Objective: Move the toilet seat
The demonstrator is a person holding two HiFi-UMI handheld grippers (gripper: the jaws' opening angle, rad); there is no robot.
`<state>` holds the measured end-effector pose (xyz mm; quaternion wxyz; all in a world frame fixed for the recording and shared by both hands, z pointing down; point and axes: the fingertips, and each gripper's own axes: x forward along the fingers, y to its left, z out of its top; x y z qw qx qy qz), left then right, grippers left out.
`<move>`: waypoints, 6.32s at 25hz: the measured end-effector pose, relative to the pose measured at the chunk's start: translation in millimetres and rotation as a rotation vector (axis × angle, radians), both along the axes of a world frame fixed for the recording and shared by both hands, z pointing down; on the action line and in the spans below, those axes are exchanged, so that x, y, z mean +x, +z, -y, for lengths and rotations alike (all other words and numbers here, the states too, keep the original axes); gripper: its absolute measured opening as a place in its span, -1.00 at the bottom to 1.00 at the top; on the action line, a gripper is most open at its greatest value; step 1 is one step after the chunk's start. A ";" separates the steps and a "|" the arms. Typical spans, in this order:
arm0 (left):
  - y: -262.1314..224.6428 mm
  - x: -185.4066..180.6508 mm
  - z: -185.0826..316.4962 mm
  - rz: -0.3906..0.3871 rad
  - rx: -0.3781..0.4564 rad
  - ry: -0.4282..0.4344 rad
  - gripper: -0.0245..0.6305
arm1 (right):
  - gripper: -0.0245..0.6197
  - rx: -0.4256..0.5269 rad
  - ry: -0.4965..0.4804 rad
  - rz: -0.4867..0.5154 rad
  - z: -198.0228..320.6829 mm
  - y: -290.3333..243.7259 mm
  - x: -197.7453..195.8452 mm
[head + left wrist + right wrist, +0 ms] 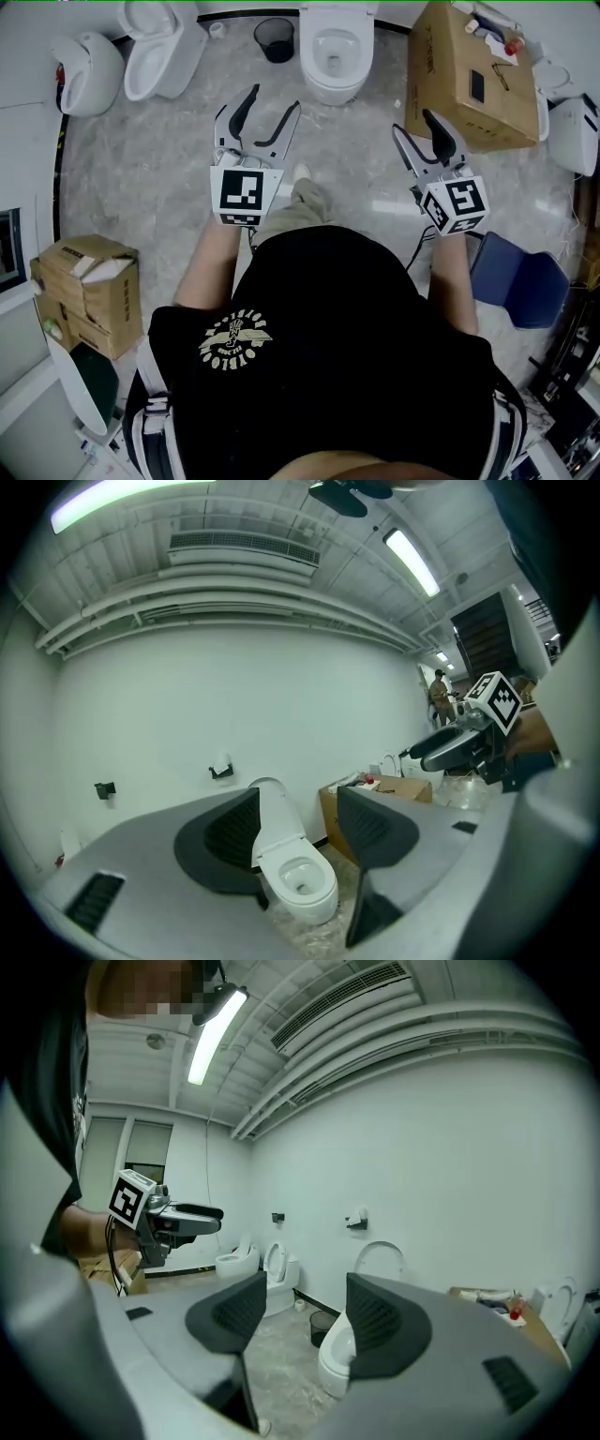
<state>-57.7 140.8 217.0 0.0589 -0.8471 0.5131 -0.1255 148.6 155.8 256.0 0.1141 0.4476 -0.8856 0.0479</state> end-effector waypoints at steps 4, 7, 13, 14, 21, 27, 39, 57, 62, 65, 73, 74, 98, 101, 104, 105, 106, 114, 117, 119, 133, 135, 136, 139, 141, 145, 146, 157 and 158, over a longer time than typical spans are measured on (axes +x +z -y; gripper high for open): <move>3.1 5.1 20.8 0.004 -0.008 0.015 -0.13 | -0.13 0.005 -0.024 -0.040 18.4 -1.5 -4.9; 6.5 6.3 36.5 0.001 -0.020 0.021 -0.13 | -0.13 0.012 -0.021 -0.042 34.5 -4.5 -5.4; 15.5 8.0 68.7 0.005 -0.038 0.033 -0.13 | -0.13 -0.011 -0.029 -0.038 64.8 4.8 -13.2; 16.3 8.0 74.2 0.005 -0.040 0.033 -0.13 | -0.13 -0.014 -0.031 -0.038 69.3 6.3 -14.3; 12.1 2.4 112.9 0.005 -0.039 0.042 -0.13 | -0.13 -0.022 -0.030 -0.031 104.0 4.4 -25.0; 8.0 -10.5 141.9 -0.003 -0.031 0.045 -0.13 | -0.13 -0.017 -0.044 -0.038 129.5 -1.3 -44.4; 9.0 -34.2 191.7 -0.029 -0.040 0.073 -0.13 | -0.13 -0.023 -0.077 -0.075 175.9 -8.2 -87.8; 15.0 -71.2 262.3 -0.036 -0.037 0.130 -0.13 | -0.13 0.019 0.014 -0.120 247.8 -25.1 -100.1; 21.3 -68.6 265.7 -0.029 -0.047 0.142 -0.13 | -0.13 0.013 0.050 -0.123 248.8 -20.6 -85.3; 25.1 -68.7 267.6 -0.022 -0.053 0.139 -0.13 | -0.13 0.001 0.062 -0.121 249.7 -13.5 -78.2; 36.6 -75.3 277.9 -0.009 -0.075 0.116 -0.13 | -0.13 -0.030 0.076 -0.097 259.6 5.3 -69.9; 38.8 -76.7 279.6 -0.009 -0.079 0.113 -0.13 | -0.13 -0.034 0.076 -0.094 262.4 7.7 -69.6; 179.6 -66.8 350.4 0.104 -0.267 0.094 -0.14 | -0.13 -0.244 0.127 -0.038 328.5 152.8 -8.5; 200.9 -59.9 362.3 0.097 -0.284 0.094 -0.15 | -0.13 -0.290 0.119 -0.027 335.6 182.4 -3.6; 225.8 -50.6 372.2 0.106 -0.298 0.102 -0.15 | -0.13 -0.313 0.109 -0.040 343.5 209.4 0.9; 235.7 -47.7 375.3 0.113 -0.306 0.106 -0.15 | -0.13 -0.320 0.108 -0.043 346.7 218.2 3.9; 246.1 -45.1 378.4 0.121 -0.315 0.110 -0.15 | -0.13 -0.327 0.110 -0.048 350.3 227.4 7.9; 333.1 -37.1 399.4 0.150 -0.387 0.120 -0.15 | -0.13 -0.410 0.105 -0.076 373.2 310.8 23.1; 366.2 -34.3 408.2 0.152 -0.420 0.108 -0.15 | -0.13 -0.428 0.096 -0.075 383.3 337.1 22.8; 385.7 -28.7 414.9 0.151 -0.435 0.108 -0.15 | -0.13 -0.439 0.089 -0.077 390.3 352.3 24.5; 517.3 -19.0 411.1 0.182 -0.567 0.156 -0.15 | -0.13 -0.536 0.014 -0.134 406.0 469.6 26.6; 536.4 -18.3 408.2 0.187 -0.589 0.168 -0.15 | -0.13 -0.550 -0.007 -0.149 403.8 485.0 23.3; 547.0 -18.4 406.5 0.200 -0.599 0.170 -0.15 | -0.13 -0.557 -0.019 -0.156 402.5 493.0 21.8; 574.5 -14.7 403.0 0.227 -0.623 0.169 -0.15 | -0.13 -0.580 -0.051 -0.177 401.3 518.5 21.7; 589.7 -6.7 400.4 0.222 -0.640 0.182 -0.15 | -0.13 -0.596 -0.065 -0.191 400.8 537.8 24.8; 620.6 6.7 392.4 0.232 -0.677 0.222 -0.17 | -0.13 -0.642 -0.083 -0.190 394.3 582.8 24.6; 629.1 10.0 393.5 0.240 -0.679 0.226 -0.17 | -0.13 -0.648 -0.088 -0.199 393.7 593.7 25.8; 683.6 30.0 397.4 0.265 -0.723 0.226 -0.17 | -0.13 -0.724 -0.158 -0.278 382.6 673.5 34.3; 687.8 29.8 397.3 0.266 -0.727 0.225 -0.17 | -0.13 -0.728 -0.166 -0.285 382.5 680.2 33.1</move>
